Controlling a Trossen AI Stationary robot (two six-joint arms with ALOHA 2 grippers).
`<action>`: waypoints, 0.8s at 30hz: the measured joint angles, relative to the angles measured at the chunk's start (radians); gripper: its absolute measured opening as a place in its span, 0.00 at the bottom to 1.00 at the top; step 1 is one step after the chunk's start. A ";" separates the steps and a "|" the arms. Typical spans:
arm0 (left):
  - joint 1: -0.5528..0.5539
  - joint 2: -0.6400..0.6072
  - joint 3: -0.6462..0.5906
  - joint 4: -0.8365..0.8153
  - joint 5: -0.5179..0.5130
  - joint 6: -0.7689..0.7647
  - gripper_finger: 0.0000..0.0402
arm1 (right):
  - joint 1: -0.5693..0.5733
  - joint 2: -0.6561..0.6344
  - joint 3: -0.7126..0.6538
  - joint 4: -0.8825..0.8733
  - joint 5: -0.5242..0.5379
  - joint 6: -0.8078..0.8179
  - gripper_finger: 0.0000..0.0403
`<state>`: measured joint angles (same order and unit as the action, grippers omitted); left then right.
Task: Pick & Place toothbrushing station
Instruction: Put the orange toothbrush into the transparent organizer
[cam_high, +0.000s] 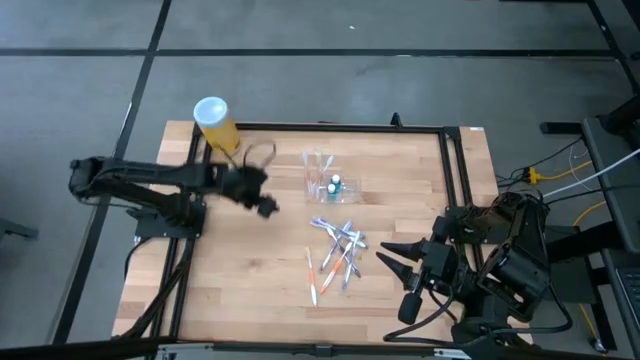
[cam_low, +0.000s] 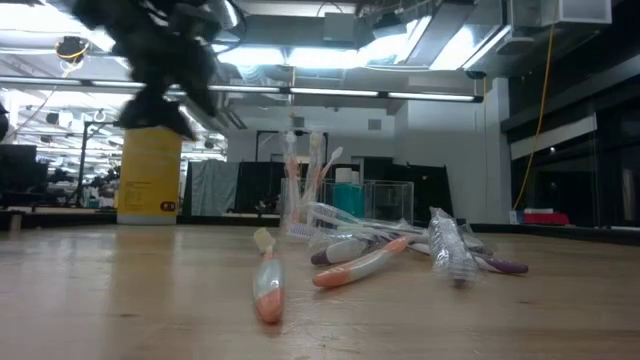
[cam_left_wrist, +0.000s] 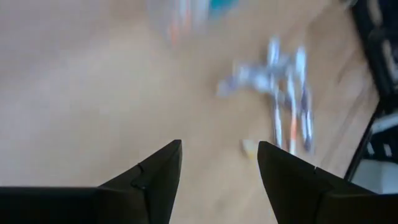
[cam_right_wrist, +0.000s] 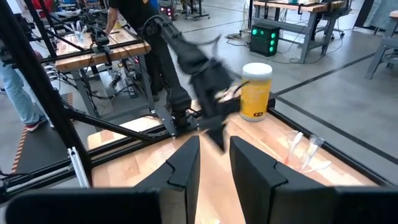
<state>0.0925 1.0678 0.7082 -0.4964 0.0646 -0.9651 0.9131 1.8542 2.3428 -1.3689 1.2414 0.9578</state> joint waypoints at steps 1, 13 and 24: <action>-0.067 0.002 -0.022 0.015 -0.028 -0.086 0.51 | 0.000 0.000 0.000 0.000 0.003 0.000 0.23; -0.437 0.312 -0.224 0.702 -0.120 -0.667 0.50 | 0.000 0.001 0.000 0.000 0.016 -0.025 0.23; -0.442 0.586 -0.042 0.777 -0.079 -0.578 0.48 | 0.000 0.002 0.000 0.000 0.003 -0.014 0.23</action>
<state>-0.3494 1.6534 0.6665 0.2807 -0.0139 -1.5430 0.9134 1.8561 2.3428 -1.3689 1.2444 0.9433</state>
